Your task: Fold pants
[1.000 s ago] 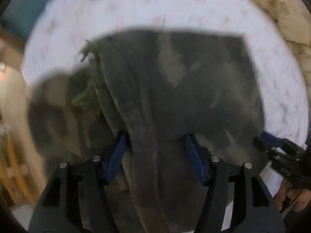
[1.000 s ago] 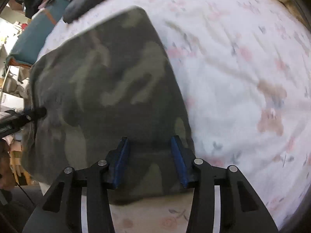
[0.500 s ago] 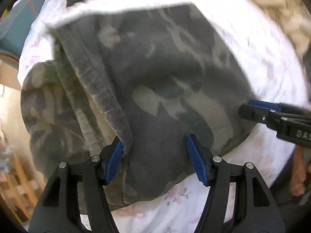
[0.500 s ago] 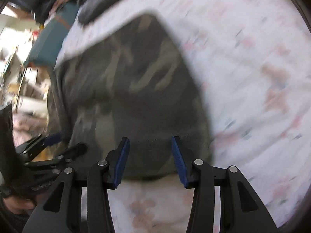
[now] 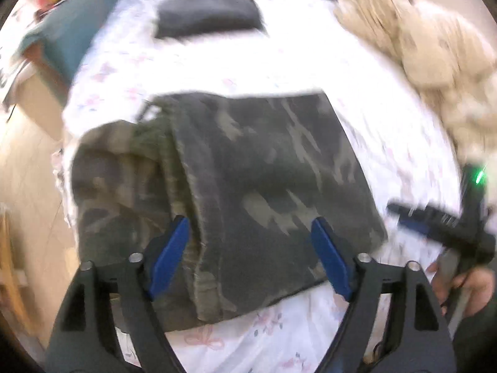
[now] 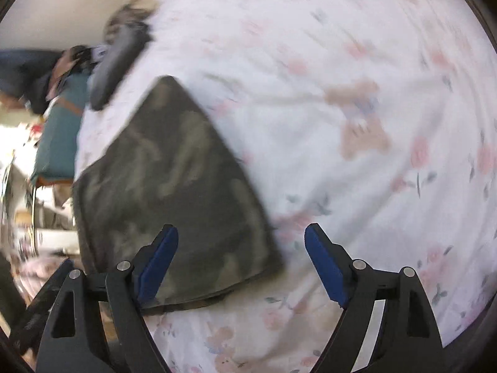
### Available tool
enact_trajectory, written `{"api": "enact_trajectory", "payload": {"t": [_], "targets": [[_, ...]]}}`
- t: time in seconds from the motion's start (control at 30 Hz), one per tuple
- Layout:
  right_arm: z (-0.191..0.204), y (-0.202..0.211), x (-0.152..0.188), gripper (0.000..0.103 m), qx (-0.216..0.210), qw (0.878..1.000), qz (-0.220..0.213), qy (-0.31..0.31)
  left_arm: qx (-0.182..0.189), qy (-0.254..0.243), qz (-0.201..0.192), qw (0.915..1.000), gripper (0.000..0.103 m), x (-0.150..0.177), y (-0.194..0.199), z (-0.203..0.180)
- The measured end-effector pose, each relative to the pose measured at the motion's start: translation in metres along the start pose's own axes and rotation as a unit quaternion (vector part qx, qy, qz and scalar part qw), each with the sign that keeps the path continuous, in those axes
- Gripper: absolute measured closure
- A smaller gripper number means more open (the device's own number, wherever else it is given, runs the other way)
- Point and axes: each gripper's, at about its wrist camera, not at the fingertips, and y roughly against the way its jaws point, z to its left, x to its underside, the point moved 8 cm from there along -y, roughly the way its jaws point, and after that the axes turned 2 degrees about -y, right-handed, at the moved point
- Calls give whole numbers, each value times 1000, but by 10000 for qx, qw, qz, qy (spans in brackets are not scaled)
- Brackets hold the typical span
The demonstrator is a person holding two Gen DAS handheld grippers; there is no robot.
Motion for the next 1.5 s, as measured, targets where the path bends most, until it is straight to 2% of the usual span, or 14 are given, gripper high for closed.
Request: {"api": "enact_trajectory", "payload": {"t": [0.13,0.27,0.3,0.43,0.5,0.6,0.7,0.83,1.03,1.07,1.13,1.2,1.3,1.5], "targets": [[-4,-24,23,24,-70,9989,458,-90,-190,211,-25,9996,20,-4,-4,14],[22,-29,29,75,2,9980,278,574,-55,584,37,9983,20,-7,-7,27],[30,-23,29,81,-35,9970,132,768,-28,662,43,9978,20,-7,-7,30],[80,23,32,85,-508,9820,-642,1703,279,996,91,9946,20,-10,0,40],[123,55,48,86,-998,9584,-970,2492,516,1125,106,9923,20,-16,8,44],[178,73,82,87,-1457,9178,-1000,3555,721,1142,147,9907,20,-34,18,43],[195,71,108,87,-1587,8998,-812,3982,965,1060,248,9894,12,-59,21,30],[208,57,119,87,-1622,8877,-695,4252,1312,920,794,9839,12,-95,-7,-11],[203,58,127,87,-1788,8793,-533,4382,881,-259,1347,9866,13,-126,-57,-68],[206,56,130,87,-1827,8746,-510,4462,633,-611,1289,9877,18,-129,-59,-73],[203,63,137,87,-1934,8644,-452,4618,300,-1096,1129,9871,66,-135,-58,-73],[208,66,147,87,-2017,8543,-394,4774,524,-1202,1281,9831,91,-131,-52,-68],[219,66,161,87,-2109,8419,-341,4956,401,-1481,953,9836,95,-131,-18,-44],[272,54,194,87,-2342,8152,23,5297,178,-900,778,9927,95,-125,18,53]]}}
